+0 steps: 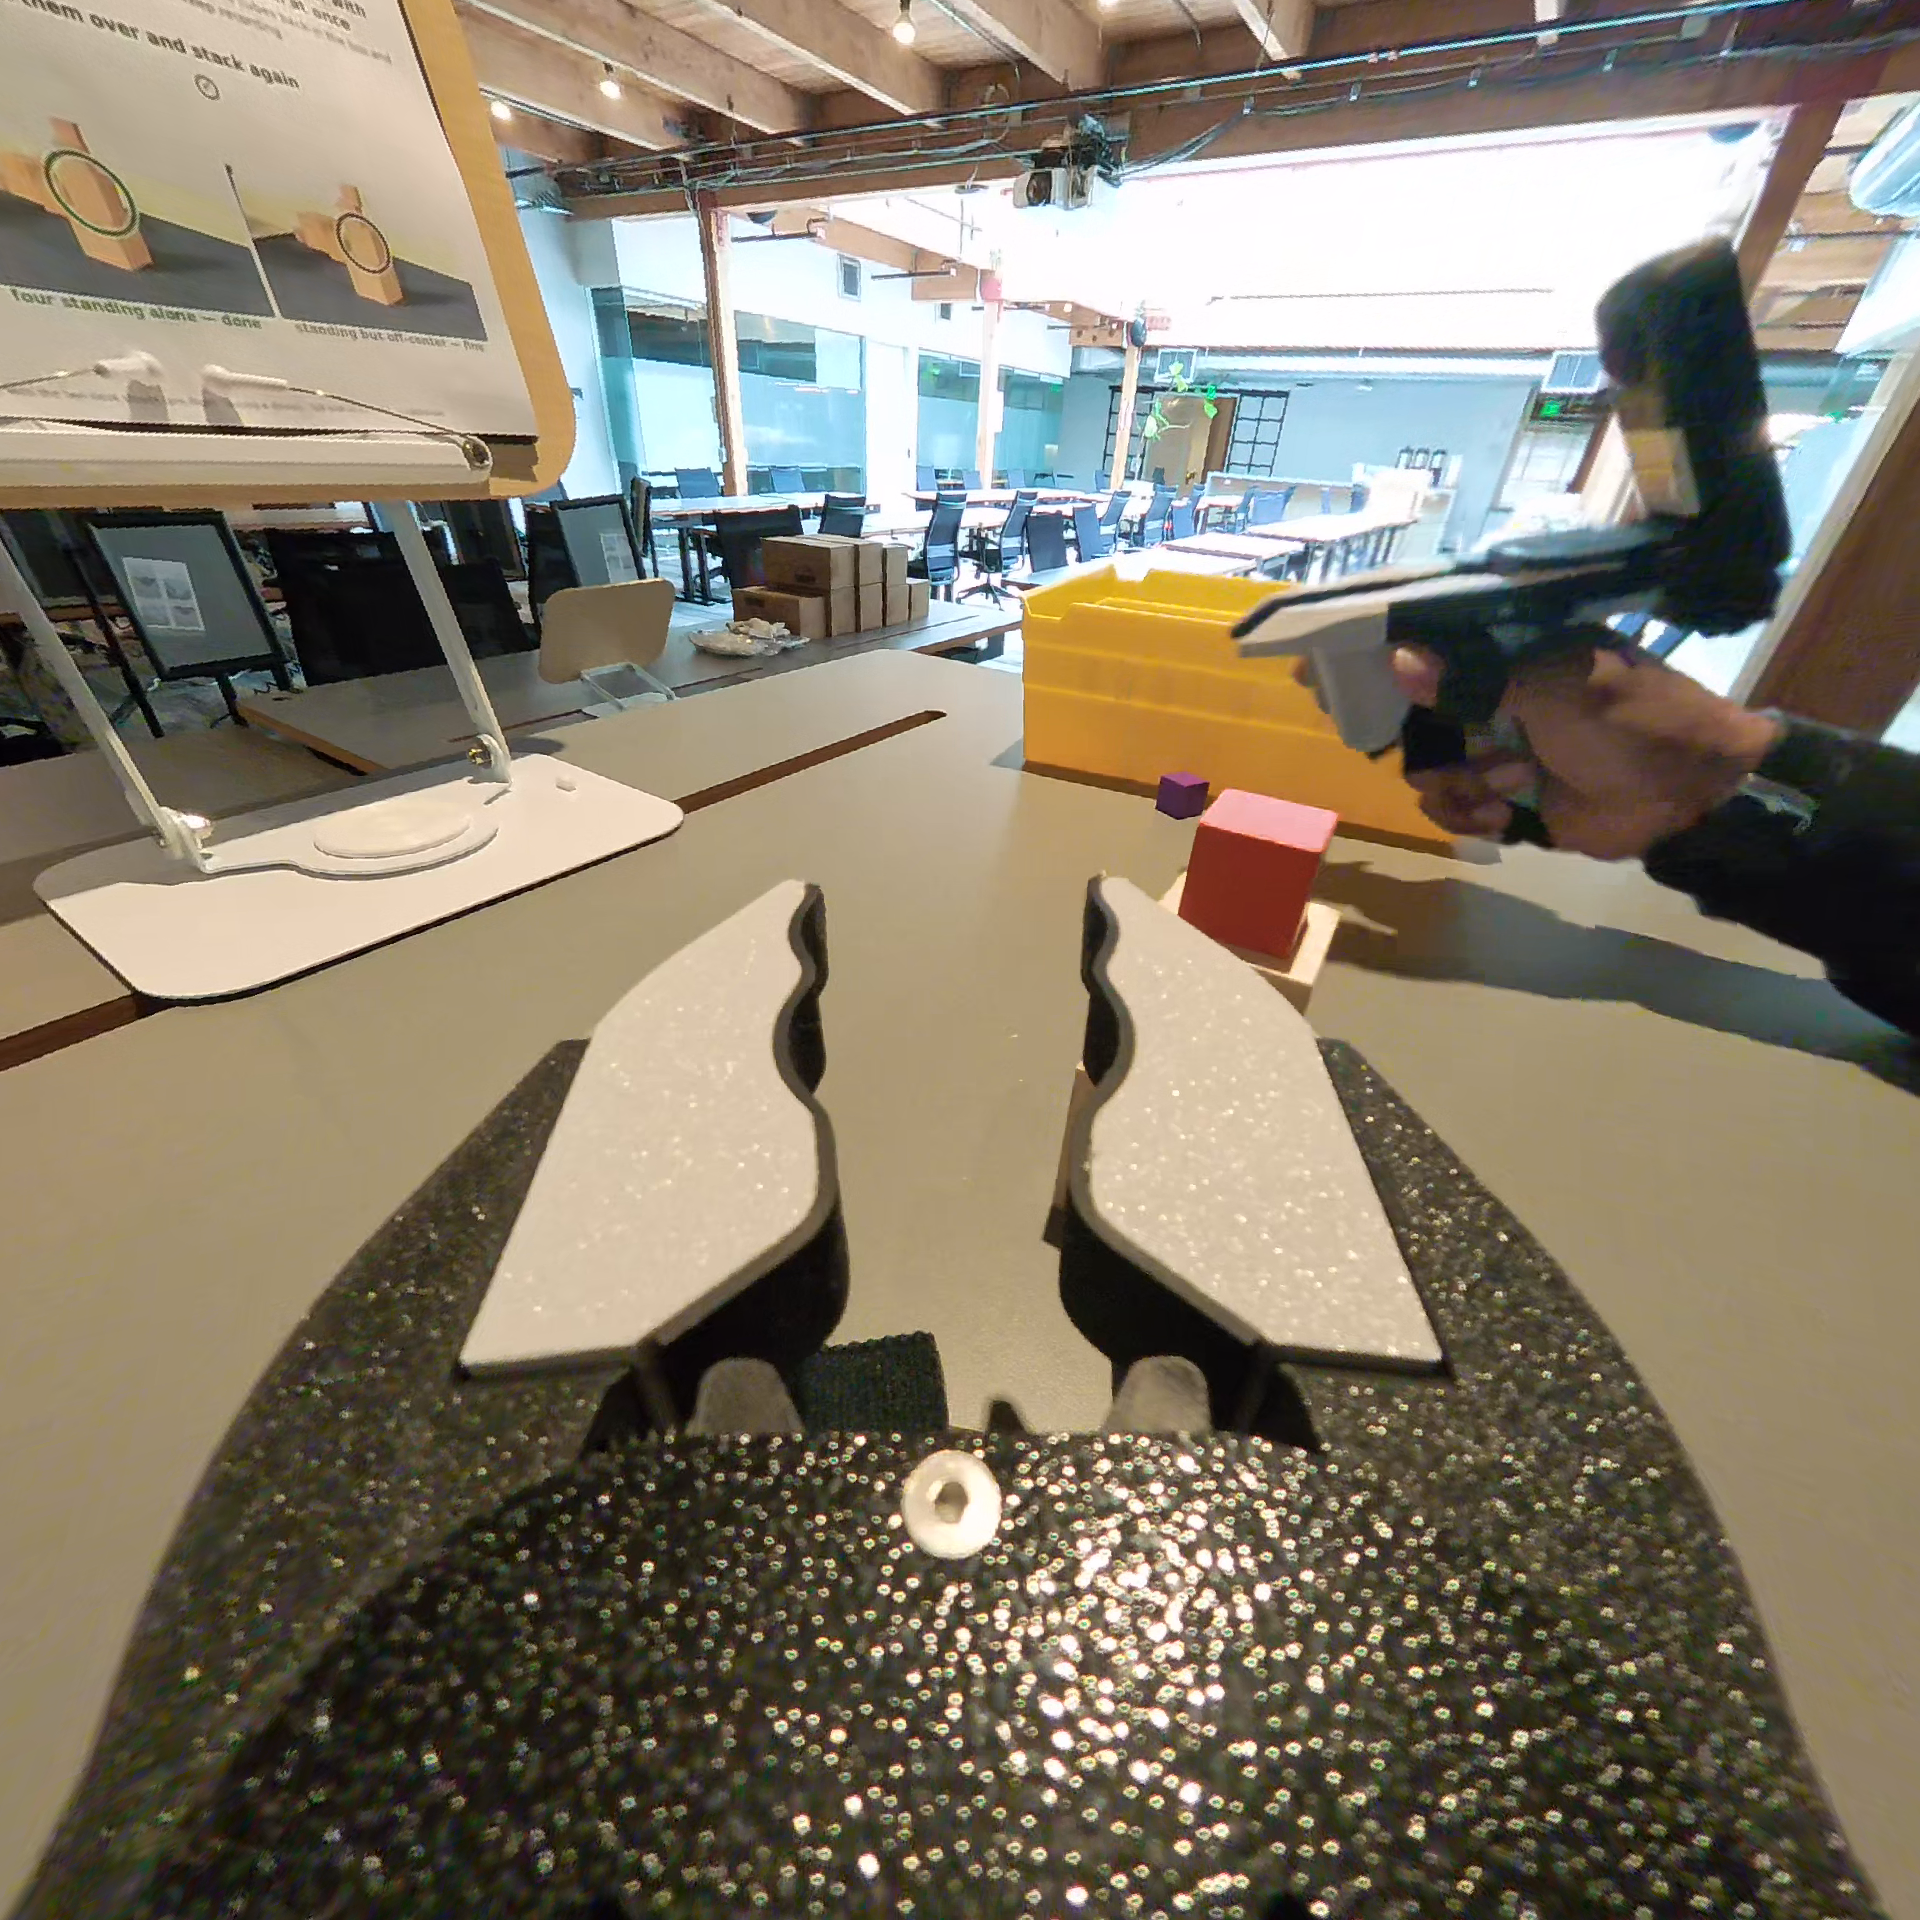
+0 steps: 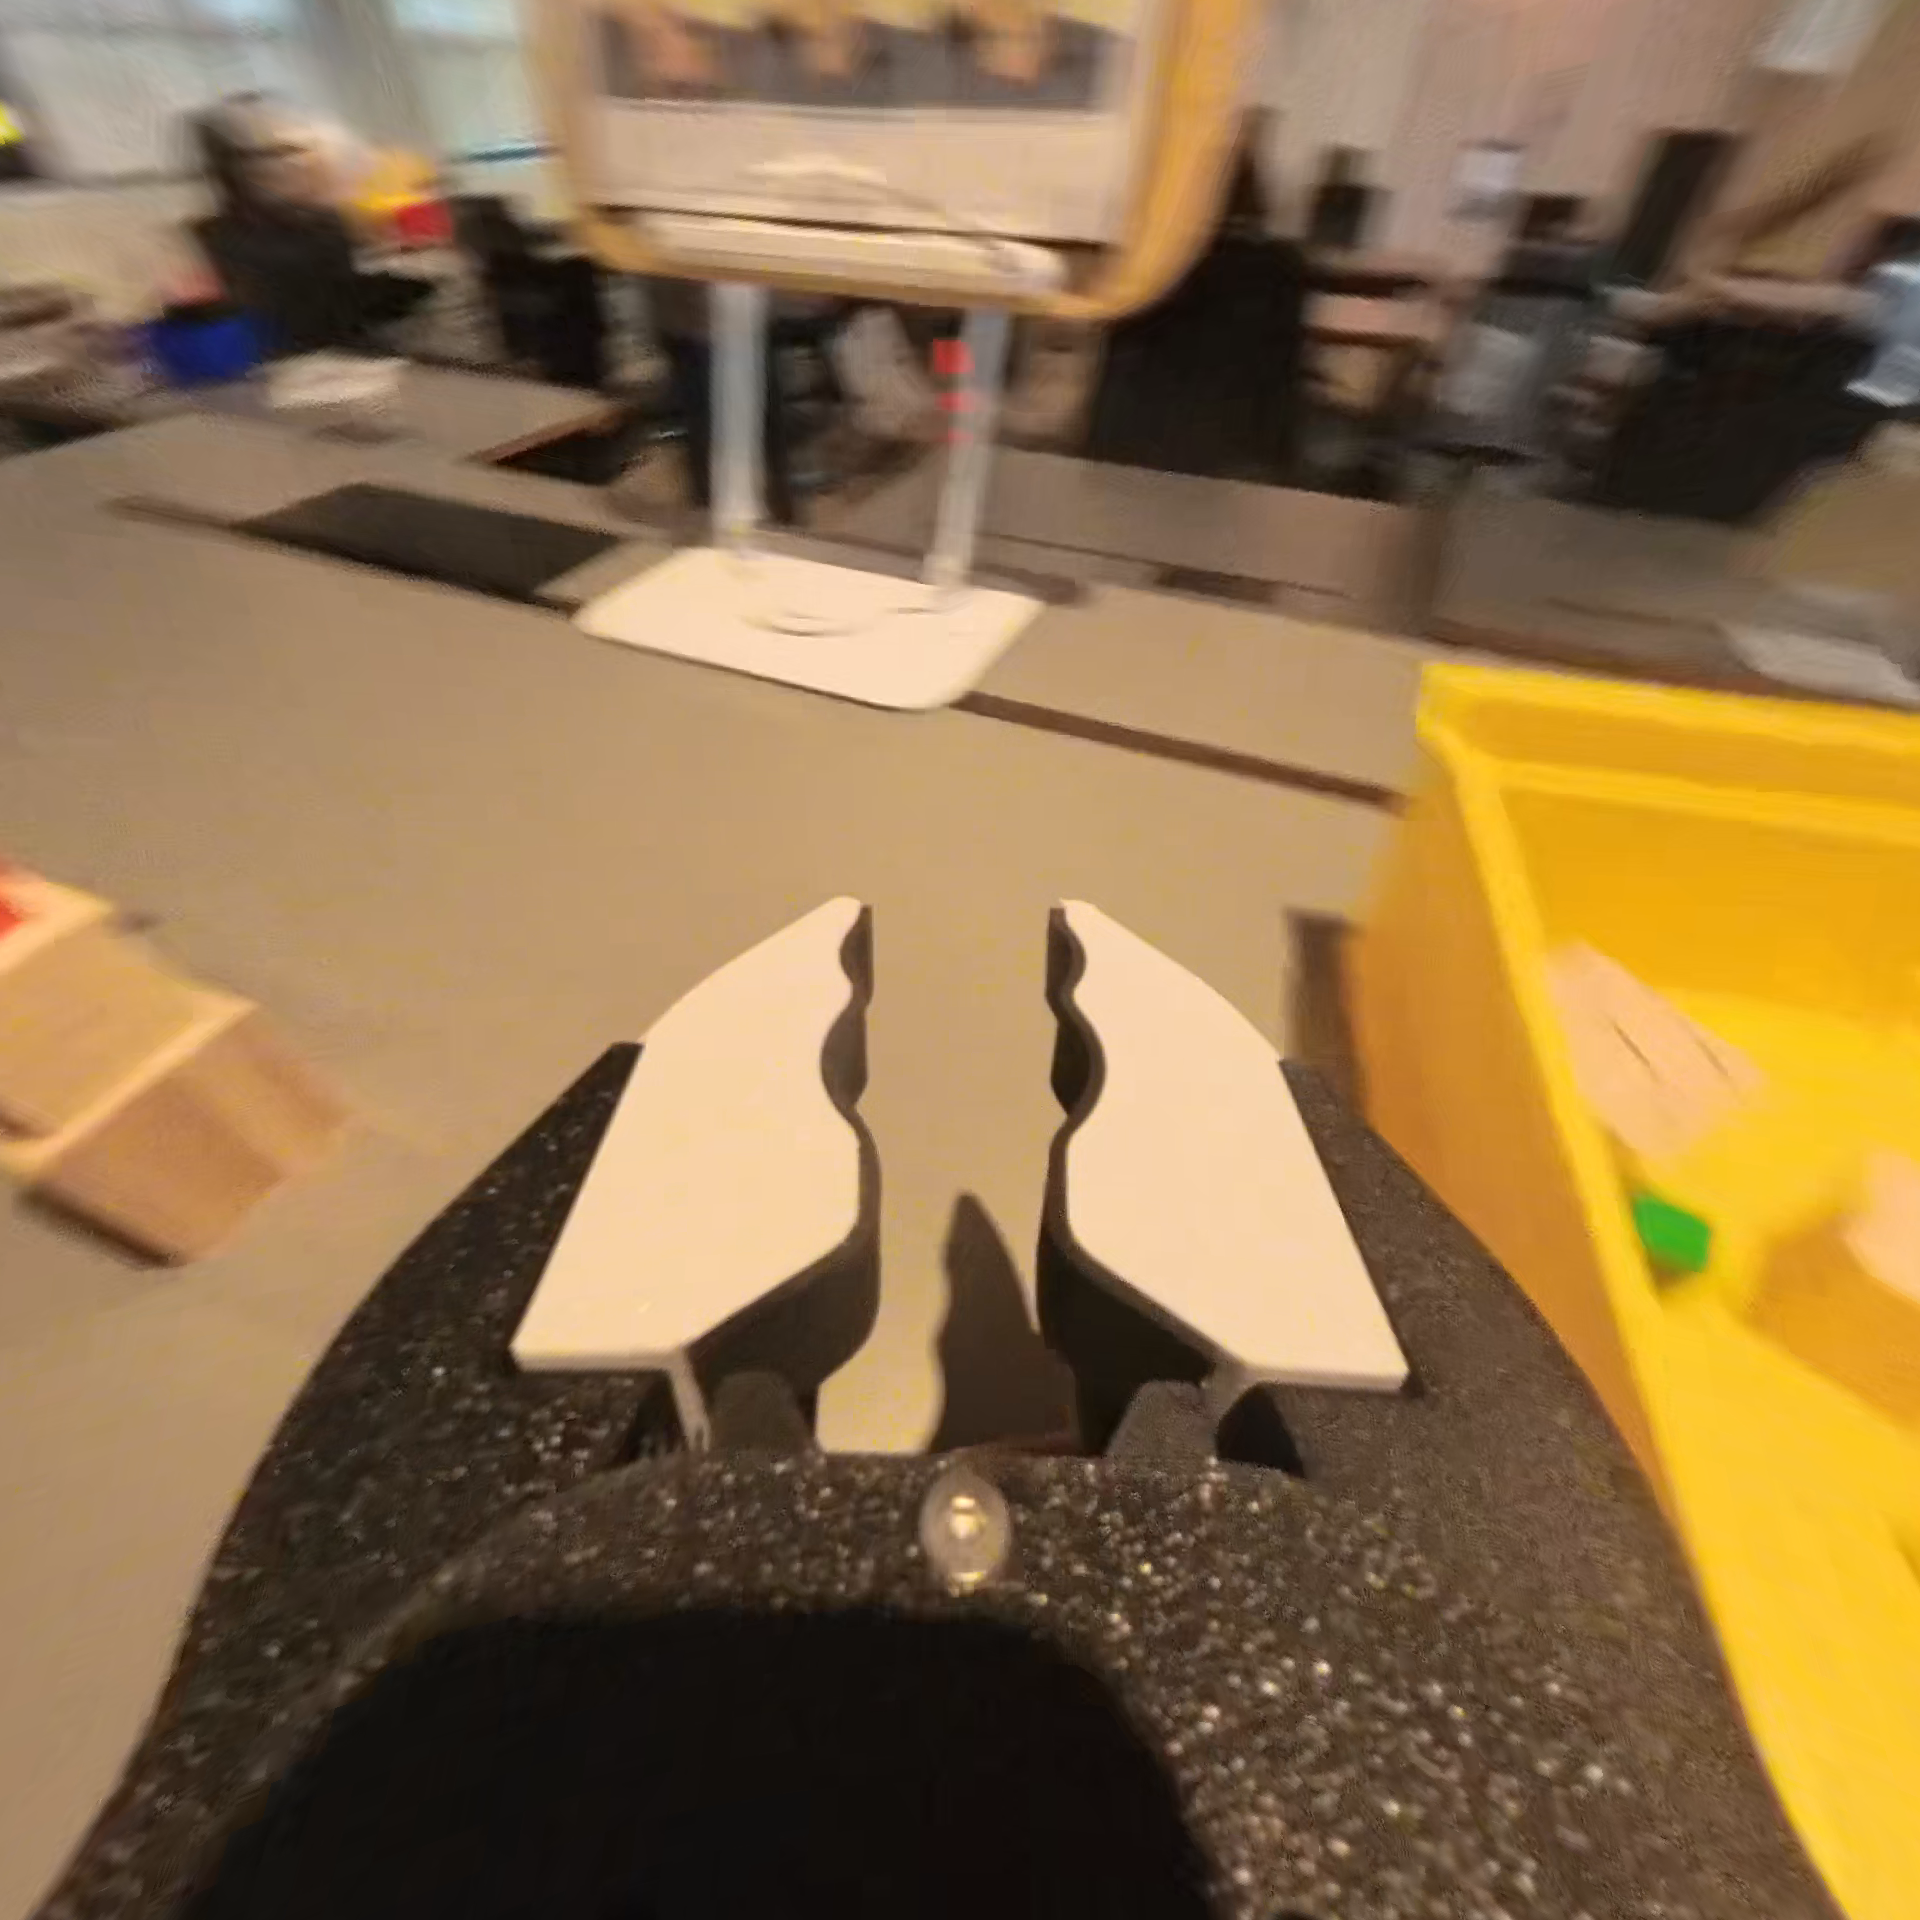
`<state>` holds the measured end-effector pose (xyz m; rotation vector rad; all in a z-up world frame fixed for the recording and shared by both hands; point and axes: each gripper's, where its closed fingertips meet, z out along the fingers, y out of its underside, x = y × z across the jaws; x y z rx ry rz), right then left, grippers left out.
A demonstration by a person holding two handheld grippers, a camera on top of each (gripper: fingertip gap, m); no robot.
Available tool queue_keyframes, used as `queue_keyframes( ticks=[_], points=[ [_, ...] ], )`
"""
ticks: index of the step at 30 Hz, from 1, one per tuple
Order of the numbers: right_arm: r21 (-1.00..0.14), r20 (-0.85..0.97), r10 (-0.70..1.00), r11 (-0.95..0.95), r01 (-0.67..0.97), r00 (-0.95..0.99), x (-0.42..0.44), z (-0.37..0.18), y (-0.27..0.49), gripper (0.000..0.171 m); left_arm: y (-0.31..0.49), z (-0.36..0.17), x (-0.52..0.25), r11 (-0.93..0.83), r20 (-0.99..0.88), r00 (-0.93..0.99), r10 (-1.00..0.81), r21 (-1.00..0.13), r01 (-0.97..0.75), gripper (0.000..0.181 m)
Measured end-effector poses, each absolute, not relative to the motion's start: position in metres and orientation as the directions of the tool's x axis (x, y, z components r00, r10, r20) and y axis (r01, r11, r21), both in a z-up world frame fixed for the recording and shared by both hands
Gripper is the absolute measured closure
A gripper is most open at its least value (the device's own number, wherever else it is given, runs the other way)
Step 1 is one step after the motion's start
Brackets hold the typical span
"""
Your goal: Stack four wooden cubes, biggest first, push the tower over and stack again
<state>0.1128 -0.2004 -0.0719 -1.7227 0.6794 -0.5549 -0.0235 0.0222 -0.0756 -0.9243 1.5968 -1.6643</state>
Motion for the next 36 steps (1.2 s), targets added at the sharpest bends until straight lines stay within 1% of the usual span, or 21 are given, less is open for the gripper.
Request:
queue_keyframes(
  ticks=[1,3,6,9,13,15,20,23,26,30,33,36],
  points=[
    [-0.969,-0.006,-0.769,-0.153,-0.193,0.639,0.119,-0.08,-0.225,0.145,0.022,-0.076,-0.023,-0.047,0.05,-0.542,-0.839,-0.999,-0.019,0.135],
    [-0.959,-0.022,-0.854,-0.129,-0.251,0.52,0.125,-0.096,-0.262,0.147,0.021,-0.077,-0.023,-0.032,0.038,-0.54,-0.841,-0.999,-0.021,0.135],
    [-0.934,0.041,-0.868,-0.209,-0.289,0.494,0.122,-0.112,-0.28,0.153,0.018,-0.079,-0.022,-0.008,0.021,-0.538,-0.843,-1.0,-0.026,0.135],
    [-0.886,0.147,-0.862,-0.333,-0.324,0.484,0.123,-0.126,-0.279,0.149,0.017,-0.08,-0.022,0.009,0.006,-0.535,-0.845,-1.0,-0.025,0.135],
    [-0.824,0.21,-0.858,-0.413,-0.388,0.468,0.134,-0.146,-0.267,0.144,0.017,-0.08,-0.023,0.008,0.004,-0.532,-0.847,-1.0,-0.021,0.136],
    [-0.8,0.235,-0.866,-0.43,-0.42,0.441,0.145,-0.152,-0.263,0.141,0.018,-0.079,-0.023,0.003,0.007,-0.529,-0.848,-1.0,-0.017,0.136],
    [-0.753,0.239,-0.9,-0.409,-0.516,0.364,0.168,-0.165,-0.259,0.124,0.021,-0.077,-0.024,-0.021,0.022,-0.527,-0.85,-1.0,-0.008,0.136],
    [-0.724,0.247,-0.911,-0.401,-0.561,0.331,0.175,-0.173,-0.262,0.121,0.022,-0.076,-0.024,-0.028,0.026,-0.527,-0.849,-1.0,-0.005,0.136],
    [-0.717,0.207,-0.923,-0.369,-0.592,0.324,0.18,-0.176,-0.263,0.127,0.02,-0.077,-0.024,-0.017,0.021,-0.531,-0.847,-1.0,-0.012,0.137],
    [-0.709,0.151,-0.925,-0.348,-0.614,0.35,0.184,-0.18,-0.259,0.149,0.017,-0.08,-0.023,0.006,0.007,-0.537,-0.844,-1.0,-0.023,0.137],
    [-0.712,0.147,-0.92,-0.354,-0.607,0.364,0.184,-0.18,-0.258,0.149,0.016,-0.081,-0.023,0.011,0.006,-0.538,-0.843,-1.0,-0.027,0.137],
    [-0.729,0.169,-0.902,-0.385,-0.566,0.396,0.18,-0.177,-0.253,0.149,0.017,-0.08,-0.023,0.004,0.011,-0.538,-0.843,-1.0,-0.026,0.137]
  ],
)
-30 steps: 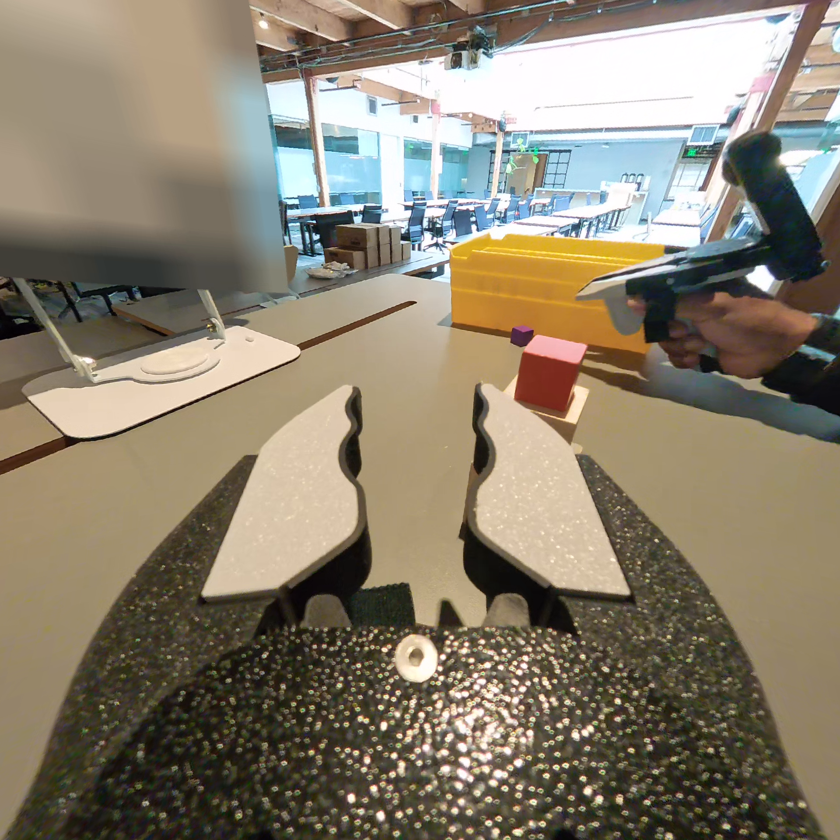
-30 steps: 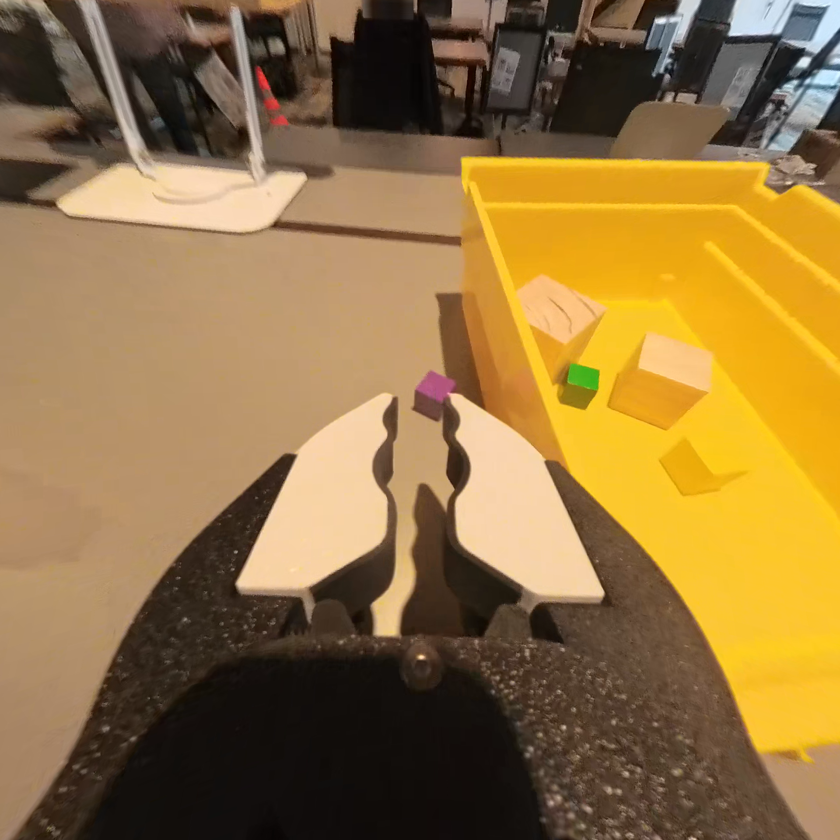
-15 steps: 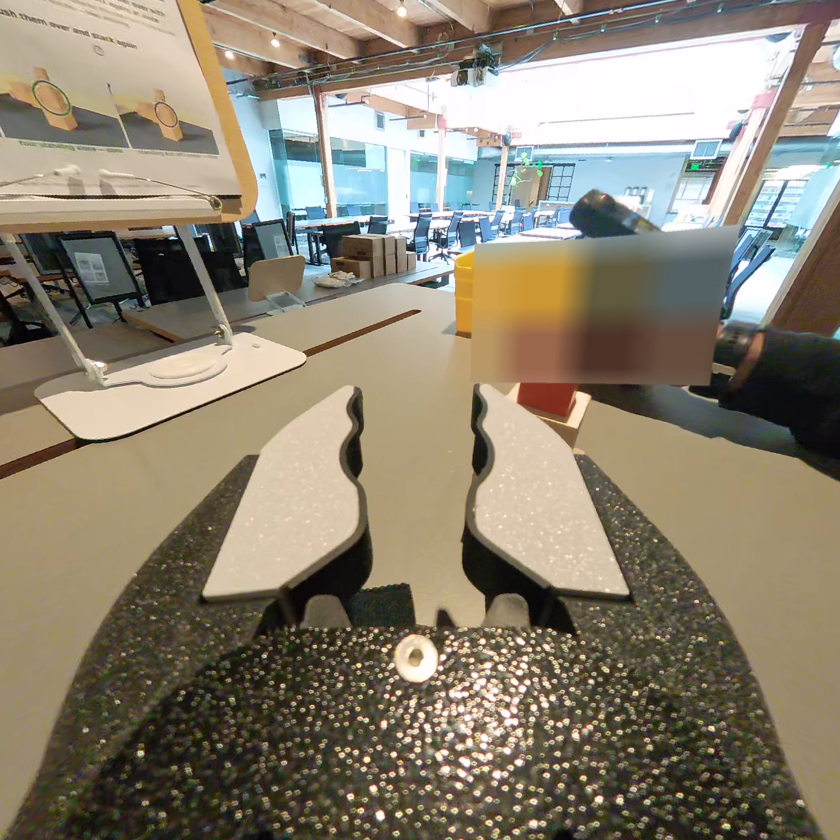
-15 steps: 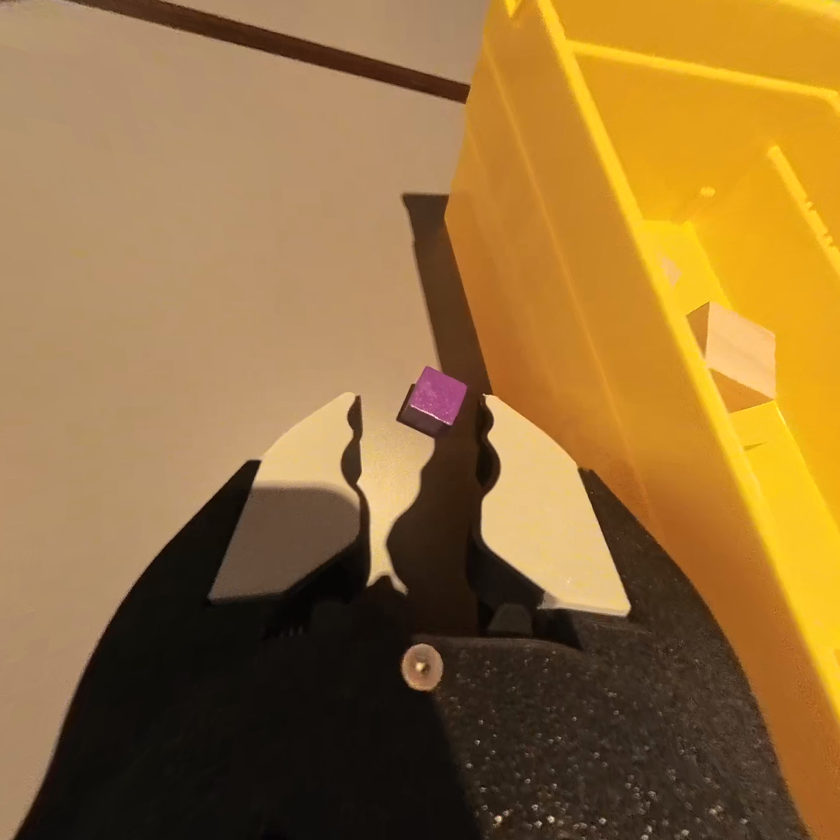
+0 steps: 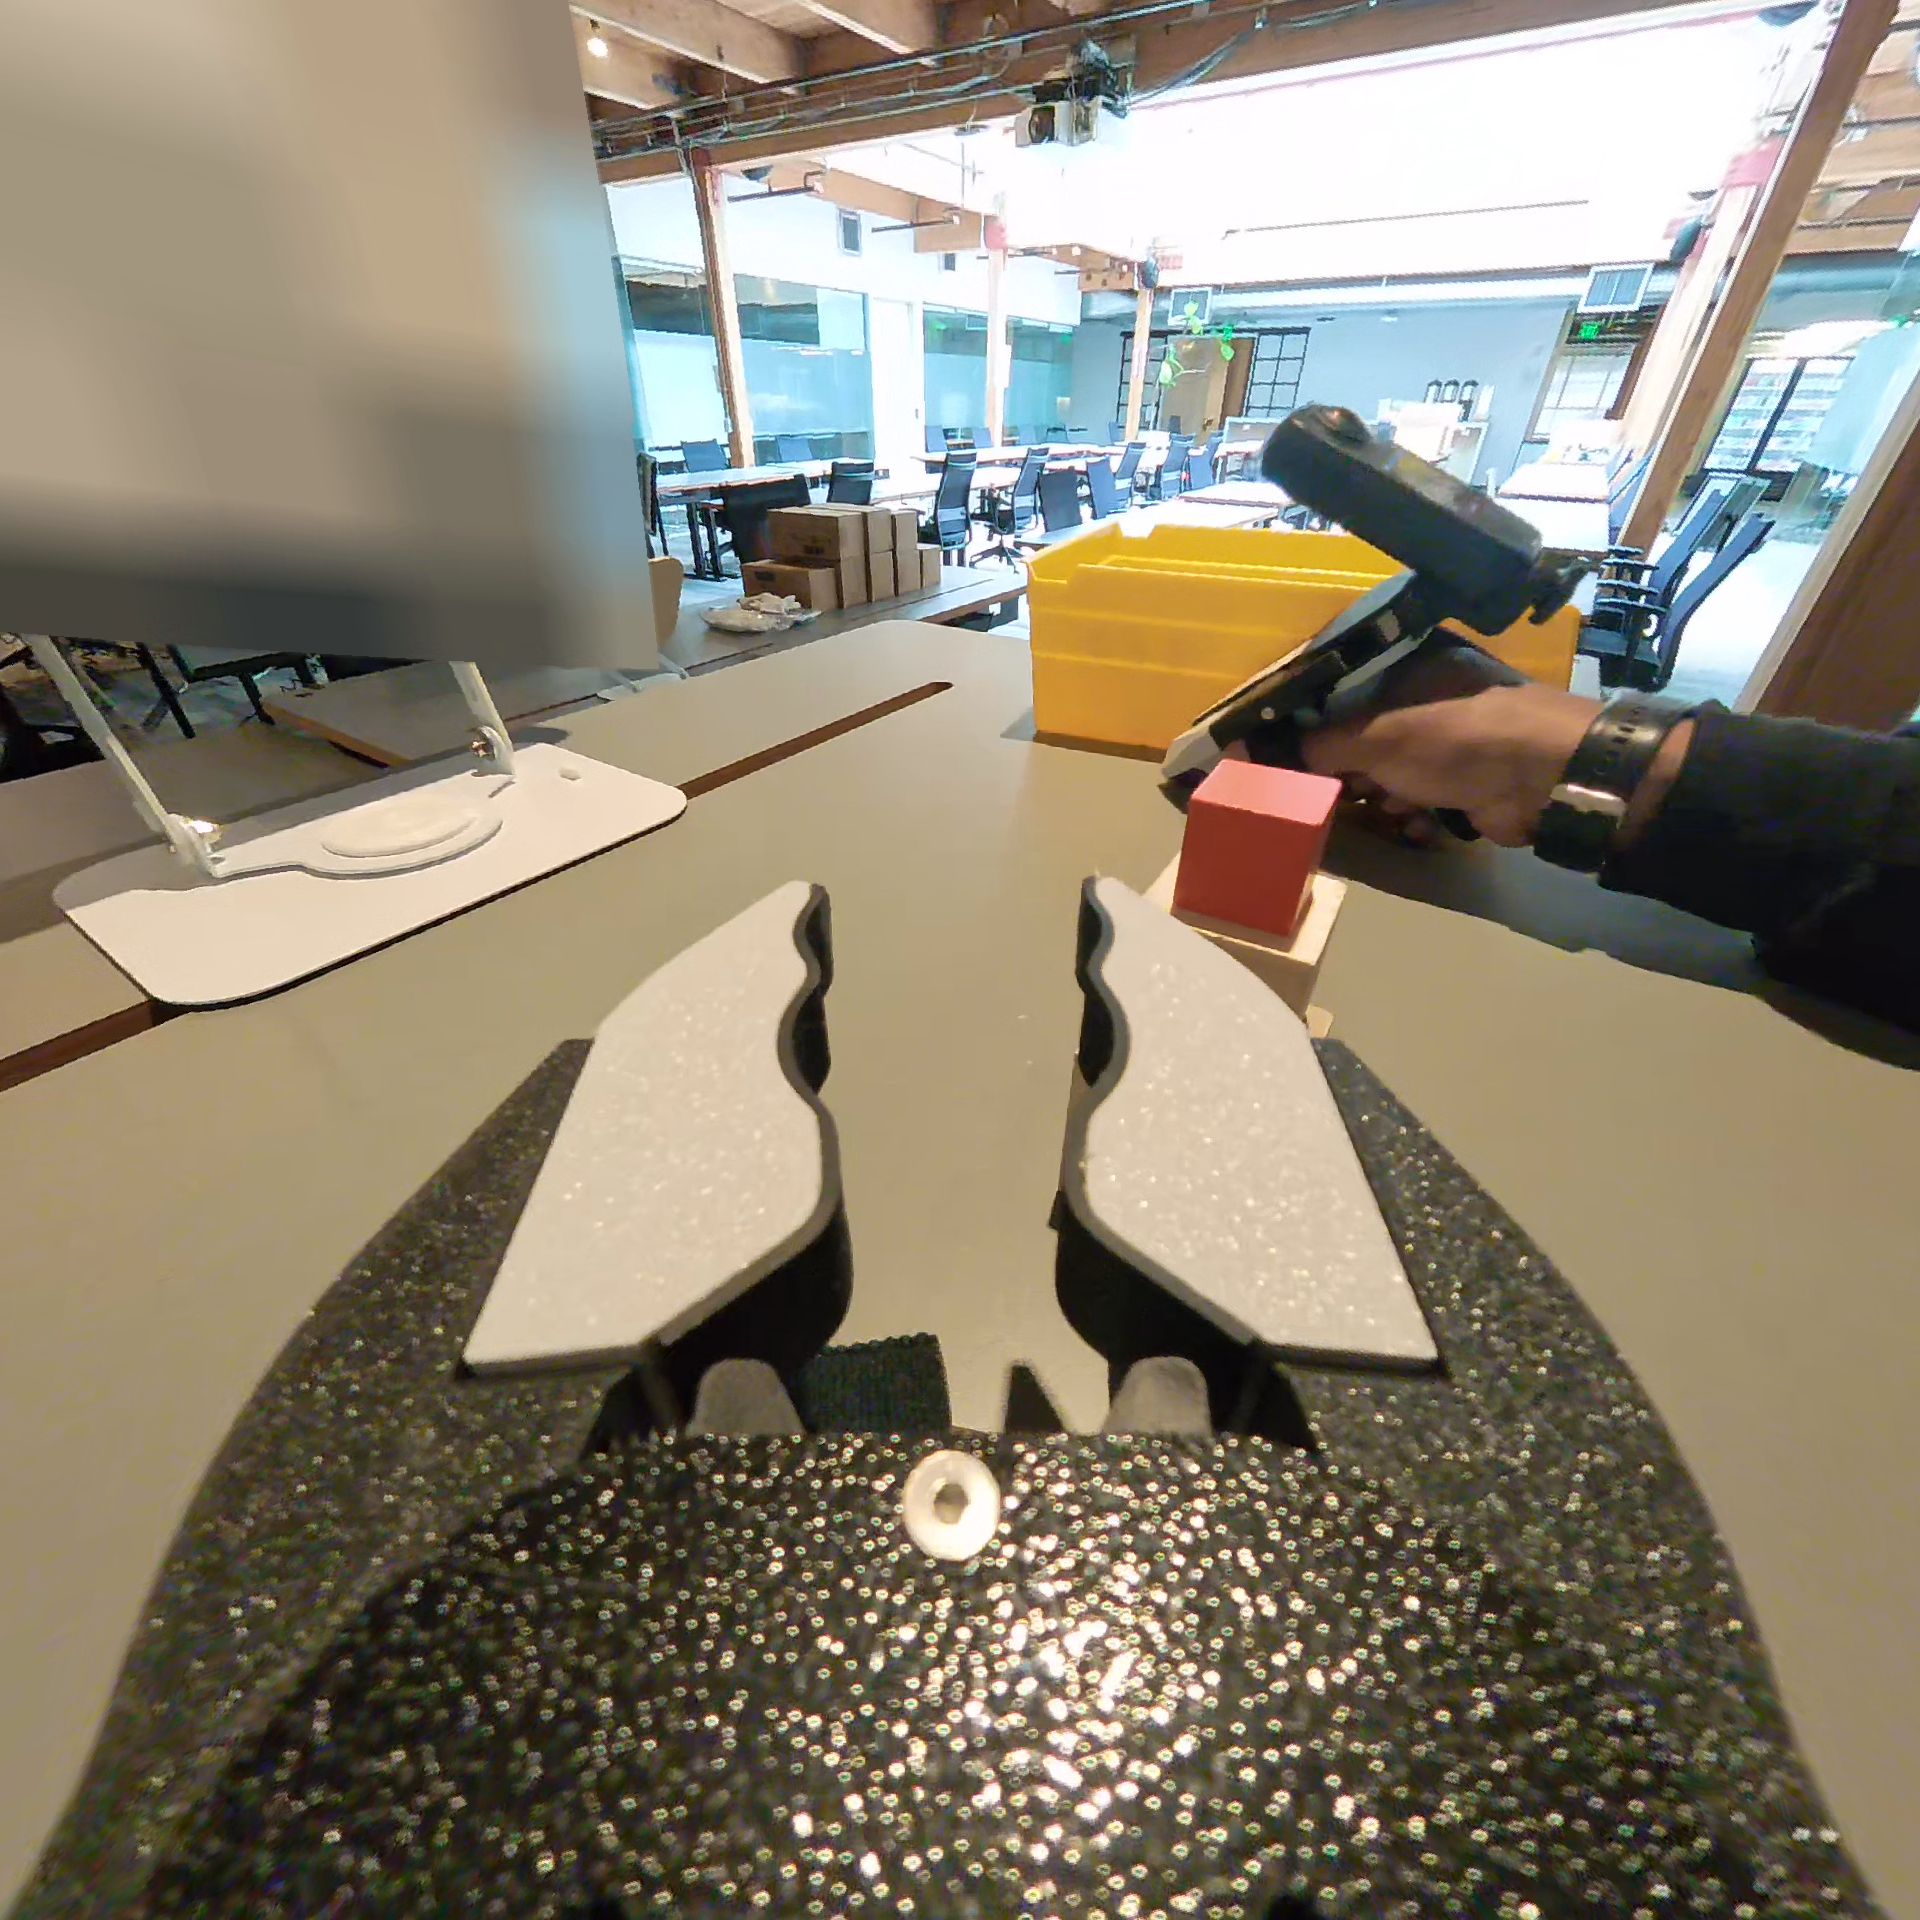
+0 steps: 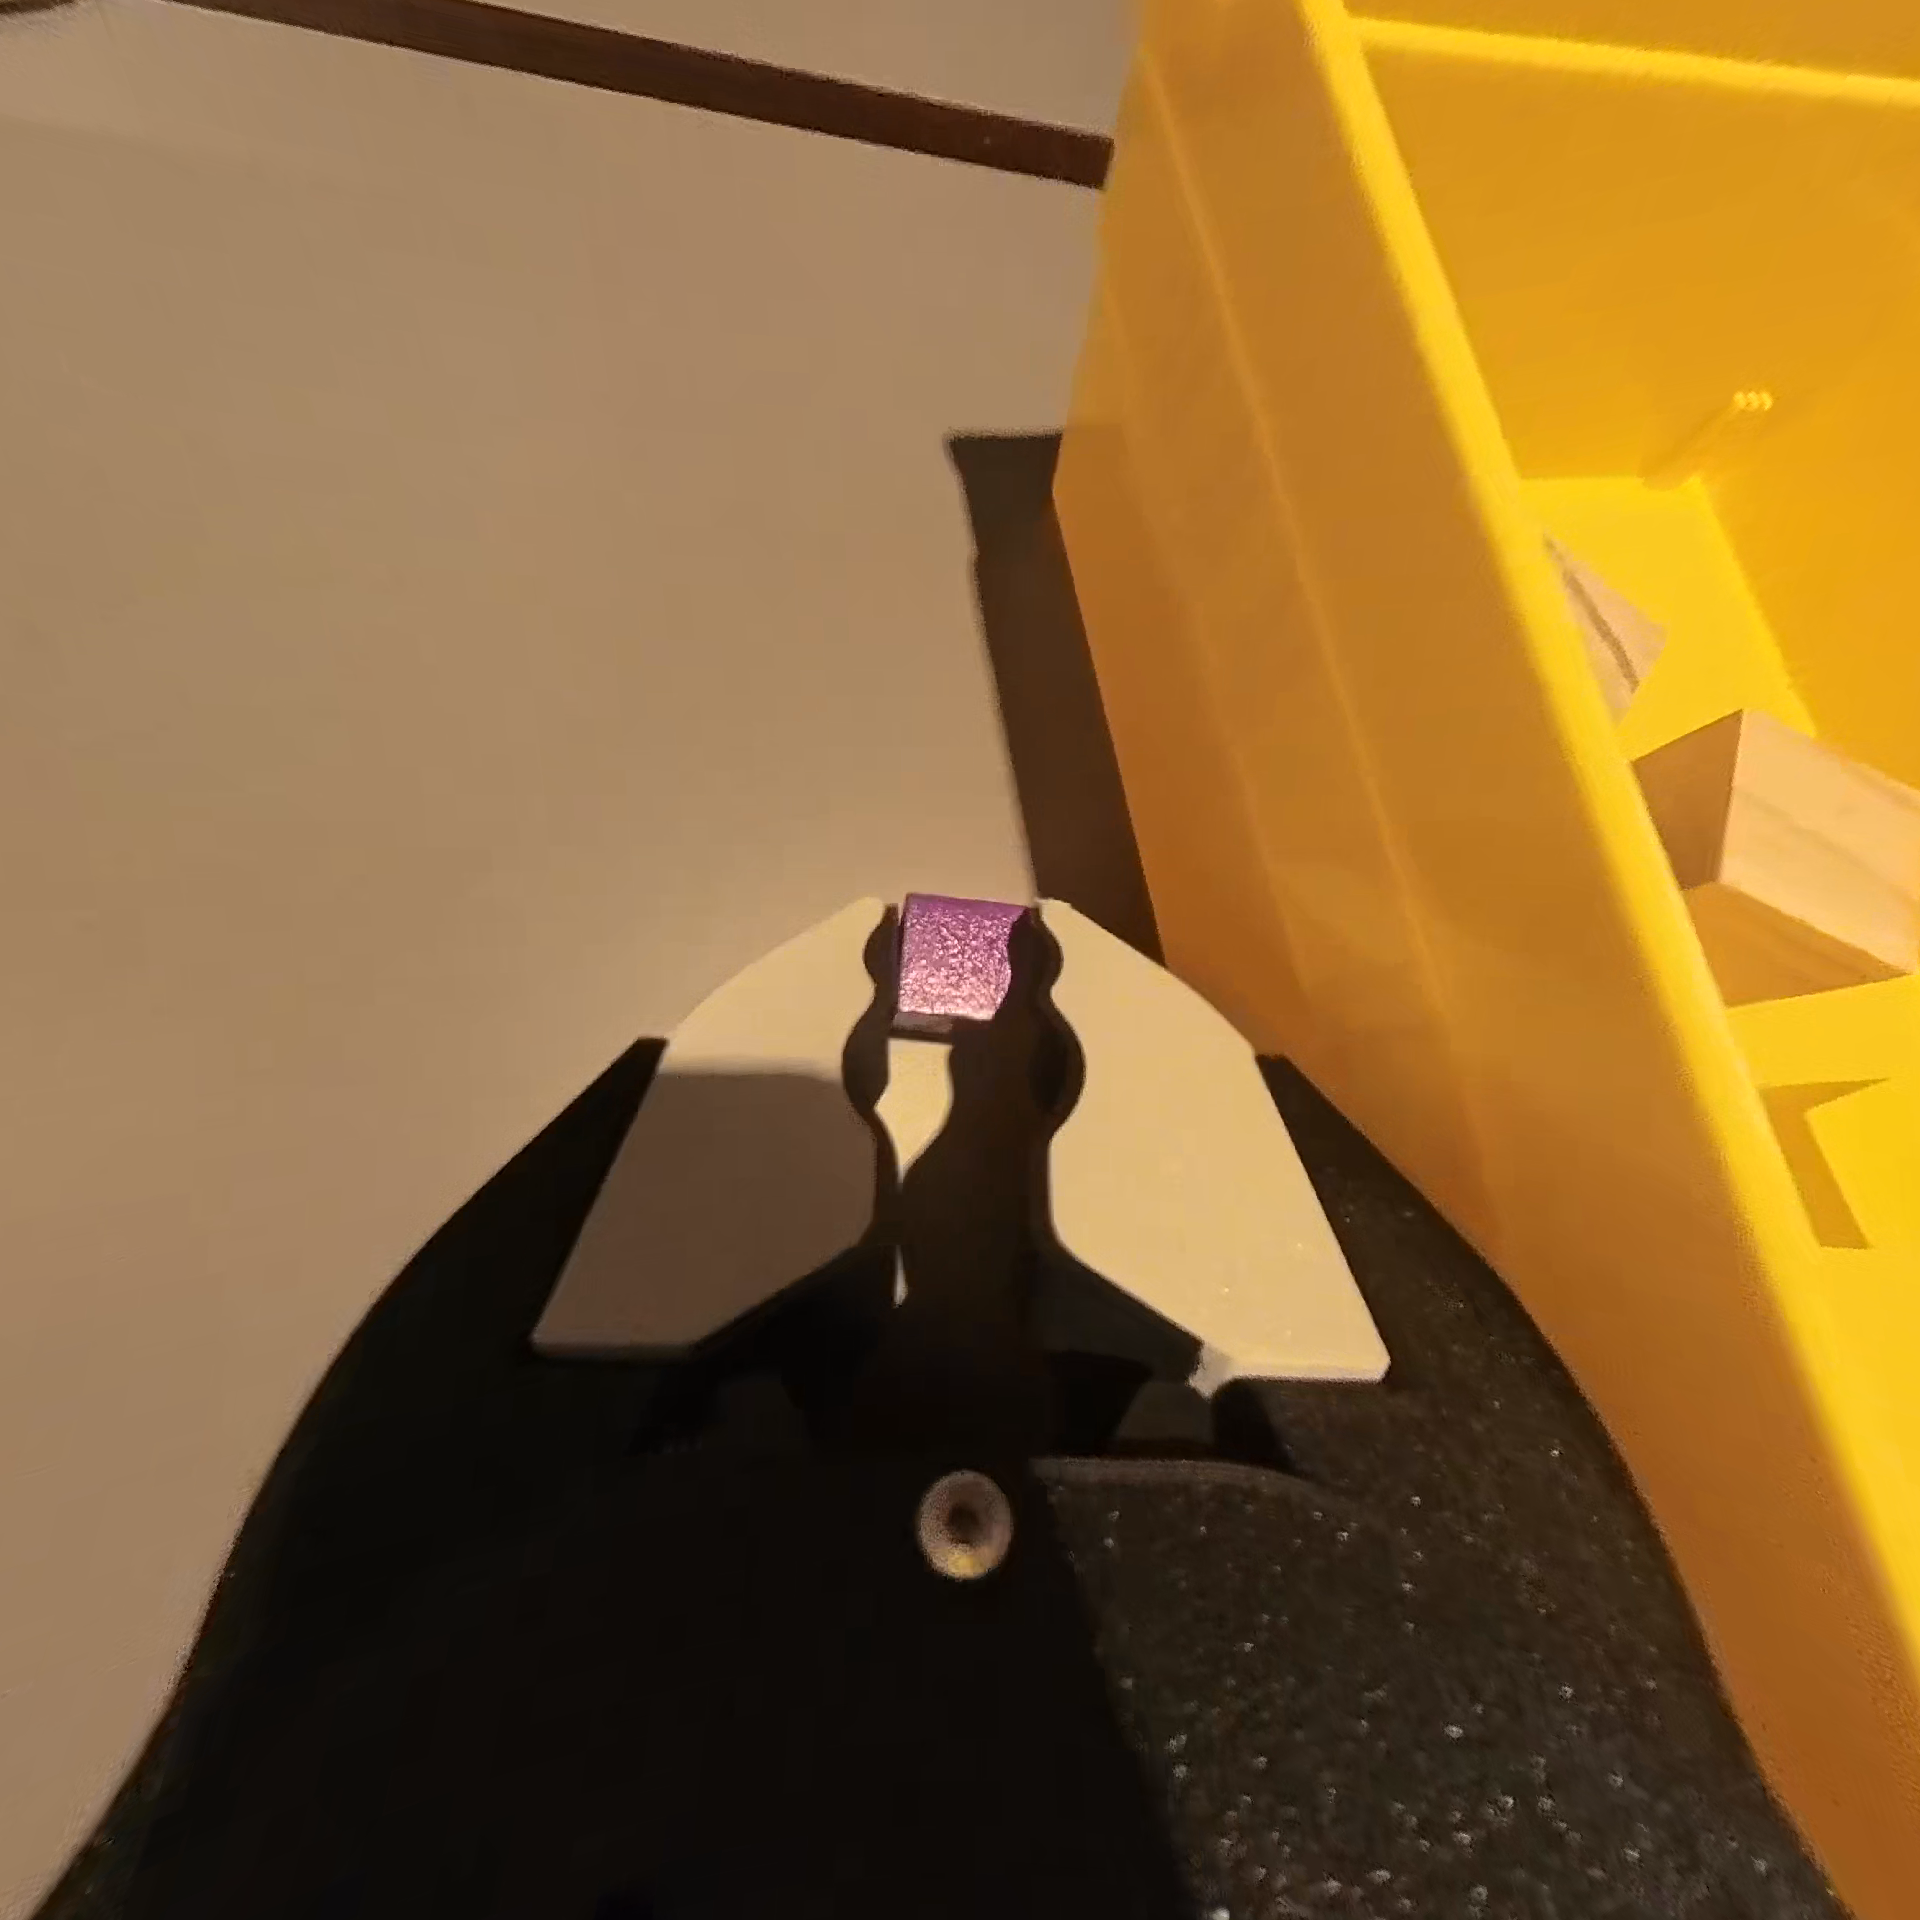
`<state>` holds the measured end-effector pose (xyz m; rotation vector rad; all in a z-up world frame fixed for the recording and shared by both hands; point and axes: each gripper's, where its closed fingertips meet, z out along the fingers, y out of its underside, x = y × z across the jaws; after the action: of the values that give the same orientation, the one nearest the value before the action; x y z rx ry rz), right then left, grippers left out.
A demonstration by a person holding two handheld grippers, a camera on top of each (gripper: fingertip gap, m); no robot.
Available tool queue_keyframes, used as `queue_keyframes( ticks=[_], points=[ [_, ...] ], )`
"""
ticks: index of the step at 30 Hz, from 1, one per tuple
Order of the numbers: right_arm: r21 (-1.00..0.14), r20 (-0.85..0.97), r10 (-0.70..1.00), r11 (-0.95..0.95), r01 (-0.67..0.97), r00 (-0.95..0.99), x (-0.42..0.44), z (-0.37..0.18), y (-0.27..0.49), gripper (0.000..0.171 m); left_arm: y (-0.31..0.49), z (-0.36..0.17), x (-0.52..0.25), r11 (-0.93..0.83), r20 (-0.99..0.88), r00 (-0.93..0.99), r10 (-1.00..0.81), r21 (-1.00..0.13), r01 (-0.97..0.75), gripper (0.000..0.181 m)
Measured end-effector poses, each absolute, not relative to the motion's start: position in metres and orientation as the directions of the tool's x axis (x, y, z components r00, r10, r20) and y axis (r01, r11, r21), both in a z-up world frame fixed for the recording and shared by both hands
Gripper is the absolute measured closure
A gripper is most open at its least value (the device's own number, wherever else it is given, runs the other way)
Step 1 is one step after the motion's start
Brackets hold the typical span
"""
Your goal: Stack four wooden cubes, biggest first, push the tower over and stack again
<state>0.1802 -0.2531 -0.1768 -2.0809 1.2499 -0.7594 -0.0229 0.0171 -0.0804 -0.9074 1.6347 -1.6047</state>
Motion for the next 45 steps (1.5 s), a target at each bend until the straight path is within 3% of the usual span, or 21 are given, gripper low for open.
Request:
queue_keyframes(
  ticks=[6,12,15,18,22,27,32,45],
  points=[
    [-0.807,0.231,-0.835,-0.451,-0.381,0.5,0.167,-0.157,-0.233,0.149,0.017,-0.08,-0.023,0.005,0.007,-0.536,-0.844,-1.0,-0.021,0.137],
    [-0.888,0.106,-0.699,-0.387,-0.249,0.707,0.128,-0.115,-0.182,0.149,0.017,-0.08,-0.024,0.006,0.004,-0.534,-0.845,-1.0,-0.018,0.137],
    [-0.92,0.001,-0.478,-0.345,-0.187,0.878,0.085,-0.074,-0.137,0.149,0.019,-0.079,-0.023,-0.006,0.015,-0.534,-0.845,-1.0,-0.018,0.137],
    [-0.926,0.032,-0.135,-0.376,-0.021,0.99,0.03,-0.035,-0.098,0.149,0.021,-0.077,-0.024,-0.027,0.03,-0.534,-0.845,-1.0,-0.014,0.137],
    [-0.868,0.117,0.201,-0.455,0.199,0.973,-0.019,-0.008,-0.07,0.149,0.022,-0.076,-0.024,-0.042,0.042,-0.536,-0.843,-0.999,-0.012,0.137],
    [-0.74,0.131,0.424,-0.56,0.373,0.896,-0.043,-0.02,-0.05,0.149,0.02,-0.077,-0.025,-0.025,0.026,-0.544,-0.839,-1.0,-0.009,0.137],
    [-0.667,0.073,0.516,-0.611,0.426,0.853,-0.048,-0.043,-0.046,0.149,0.018,-0.078,-0.025,-0.017,0.021,-0.549,-0.836,-1.0,-0.013,0.137],
    [-0.66,0.016,0.54,-0.627,0.415,0.841,-0.047,-0.058,-0.038,0.148,0.017,-0.079,-0.025,-0.016,0.027,-0.557,-0.83,-1.0,-0.025,0.137]
  ],
)
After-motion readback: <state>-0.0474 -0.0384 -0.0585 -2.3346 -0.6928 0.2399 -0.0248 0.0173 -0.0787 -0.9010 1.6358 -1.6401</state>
